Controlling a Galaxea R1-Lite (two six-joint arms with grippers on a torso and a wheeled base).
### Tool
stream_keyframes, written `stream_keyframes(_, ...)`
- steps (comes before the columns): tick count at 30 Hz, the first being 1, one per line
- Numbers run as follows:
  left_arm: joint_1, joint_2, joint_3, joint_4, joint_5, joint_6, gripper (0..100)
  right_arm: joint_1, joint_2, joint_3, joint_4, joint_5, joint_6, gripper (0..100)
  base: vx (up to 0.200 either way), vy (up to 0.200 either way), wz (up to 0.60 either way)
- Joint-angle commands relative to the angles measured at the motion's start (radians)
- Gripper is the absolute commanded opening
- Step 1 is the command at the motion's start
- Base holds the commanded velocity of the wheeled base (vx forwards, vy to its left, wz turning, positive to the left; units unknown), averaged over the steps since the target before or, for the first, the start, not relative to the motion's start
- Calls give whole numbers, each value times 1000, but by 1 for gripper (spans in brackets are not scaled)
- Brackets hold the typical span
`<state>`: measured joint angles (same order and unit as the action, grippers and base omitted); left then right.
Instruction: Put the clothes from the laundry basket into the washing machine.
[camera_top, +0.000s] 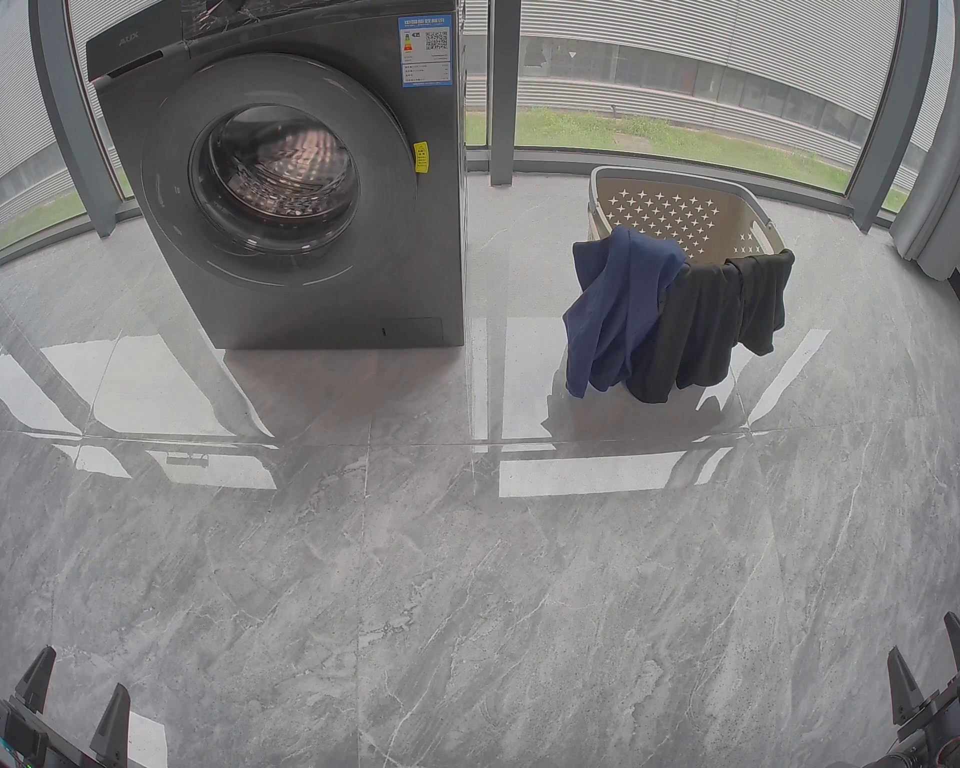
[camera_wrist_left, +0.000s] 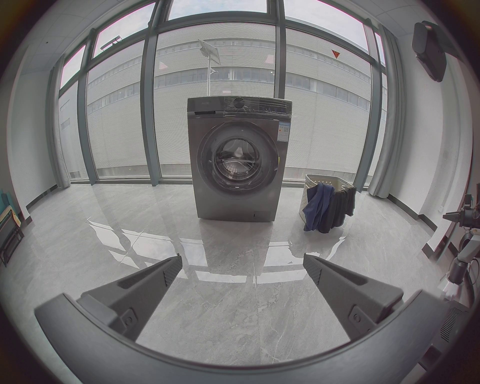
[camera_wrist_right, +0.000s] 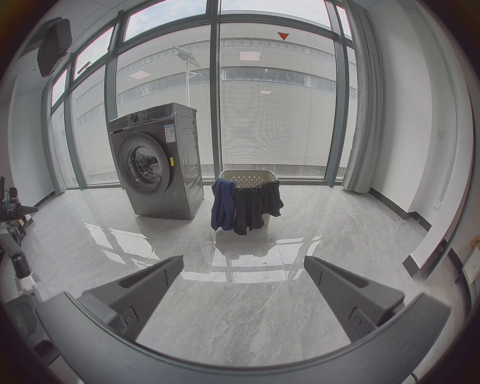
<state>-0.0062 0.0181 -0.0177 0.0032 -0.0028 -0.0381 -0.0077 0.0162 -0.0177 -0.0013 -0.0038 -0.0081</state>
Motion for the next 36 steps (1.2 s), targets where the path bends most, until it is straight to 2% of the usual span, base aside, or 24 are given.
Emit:
stream_keyframes(1, 0, -13, 18, 0, 1, 0, 100, 0, -16, 18, 0, -1, 0, 100, 200, 0, 0)
stream_keyframes(17, 0, -15, 18, 0, 0, 0, 100, 0, -16, 18, 0, -1, 0, 100, 200, 0, 0)
stream_keyframes(24, -1, -13, 18, 0, 0, 0, 100, 0, -16, 18, 0, -2, 0, 100, 0, 0, 0)
stream_keyframes(36, 0, -15, 18, 0, 1, -6, 100, 0, -16, 18, 0, -1, 0, 100, 0, -200, -50)
